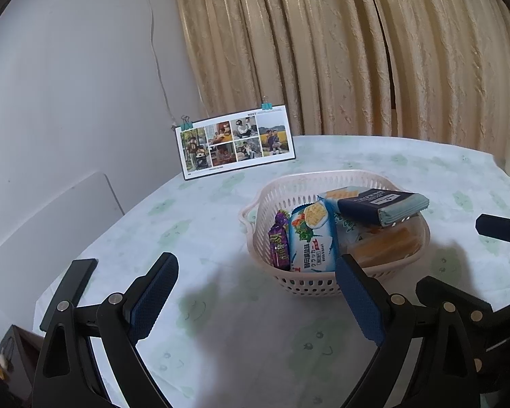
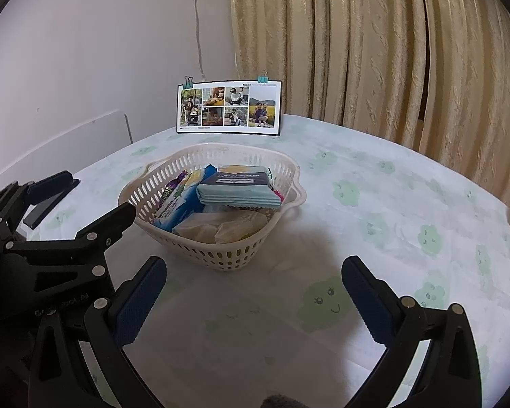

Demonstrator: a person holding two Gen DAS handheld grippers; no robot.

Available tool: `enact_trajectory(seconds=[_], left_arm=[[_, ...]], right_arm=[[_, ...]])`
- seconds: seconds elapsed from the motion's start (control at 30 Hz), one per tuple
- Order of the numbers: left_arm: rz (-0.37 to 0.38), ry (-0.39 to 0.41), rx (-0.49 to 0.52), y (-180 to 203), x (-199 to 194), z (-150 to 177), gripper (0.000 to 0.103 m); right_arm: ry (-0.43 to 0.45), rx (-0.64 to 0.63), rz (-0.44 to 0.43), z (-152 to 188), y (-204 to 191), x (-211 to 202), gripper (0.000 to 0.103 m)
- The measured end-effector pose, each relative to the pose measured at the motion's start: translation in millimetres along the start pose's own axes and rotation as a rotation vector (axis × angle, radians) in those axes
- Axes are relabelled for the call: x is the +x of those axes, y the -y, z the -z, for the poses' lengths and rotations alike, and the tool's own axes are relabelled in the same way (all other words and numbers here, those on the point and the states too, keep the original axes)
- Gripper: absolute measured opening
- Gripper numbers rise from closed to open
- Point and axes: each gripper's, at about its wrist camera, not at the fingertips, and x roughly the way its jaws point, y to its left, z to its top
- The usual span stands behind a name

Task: Organize snacks

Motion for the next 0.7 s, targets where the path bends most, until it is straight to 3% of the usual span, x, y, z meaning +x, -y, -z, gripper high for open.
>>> enact_trajectory(seconds=[0.7], left_arm=[[-0.001,-0.001,-0.002,-2.8,0.6,0.4,0.093]], right_arm=[[0.028,-0.043,-0.021,1.4,-8.3,-4.1,0.103]])
